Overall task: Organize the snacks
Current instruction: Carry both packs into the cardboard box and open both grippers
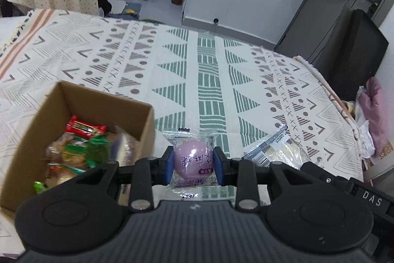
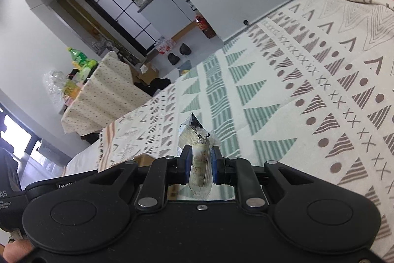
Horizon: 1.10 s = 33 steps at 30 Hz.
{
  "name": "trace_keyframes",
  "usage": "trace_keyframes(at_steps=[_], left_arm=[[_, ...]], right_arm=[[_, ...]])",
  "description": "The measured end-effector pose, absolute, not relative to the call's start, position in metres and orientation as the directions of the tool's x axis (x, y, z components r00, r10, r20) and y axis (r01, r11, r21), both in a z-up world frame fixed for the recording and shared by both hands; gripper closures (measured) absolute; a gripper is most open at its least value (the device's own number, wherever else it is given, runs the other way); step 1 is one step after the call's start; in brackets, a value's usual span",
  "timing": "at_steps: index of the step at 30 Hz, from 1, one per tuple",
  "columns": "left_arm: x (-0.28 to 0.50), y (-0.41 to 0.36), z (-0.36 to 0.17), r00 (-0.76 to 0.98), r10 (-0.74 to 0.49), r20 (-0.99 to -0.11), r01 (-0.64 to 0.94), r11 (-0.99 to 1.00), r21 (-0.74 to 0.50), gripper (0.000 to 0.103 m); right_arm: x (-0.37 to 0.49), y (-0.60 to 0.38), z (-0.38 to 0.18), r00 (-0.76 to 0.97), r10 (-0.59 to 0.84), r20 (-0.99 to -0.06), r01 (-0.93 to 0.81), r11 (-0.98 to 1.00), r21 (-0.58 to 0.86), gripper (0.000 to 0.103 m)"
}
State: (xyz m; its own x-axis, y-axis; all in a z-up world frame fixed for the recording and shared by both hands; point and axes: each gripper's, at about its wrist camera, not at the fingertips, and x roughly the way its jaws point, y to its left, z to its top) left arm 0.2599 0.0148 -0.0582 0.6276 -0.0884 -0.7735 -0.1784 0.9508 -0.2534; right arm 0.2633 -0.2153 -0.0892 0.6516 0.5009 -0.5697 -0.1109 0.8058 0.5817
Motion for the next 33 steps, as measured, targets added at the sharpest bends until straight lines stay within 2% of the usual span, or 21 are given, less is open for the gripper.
trace_keyframes(at_steps=[16,33], left_arm=[[0.202,0.086,-0.022,0.679,-0.082,-0.729,-0.206,0.933,-0.296,0.071],[0.186,0.142,-0.037,0.660,-0.115,-0.742,-0.233,0.908,-0.348,0.071]], right_arm=[[0.223,-0.150,-0.053,0.651,0.546,-0.527,-0.211,0.797,0.566,0.087],[0.216,-0.077,-0.061,0.579,0.590,-0.562,-0.265,0.789,0.555,0.087]])
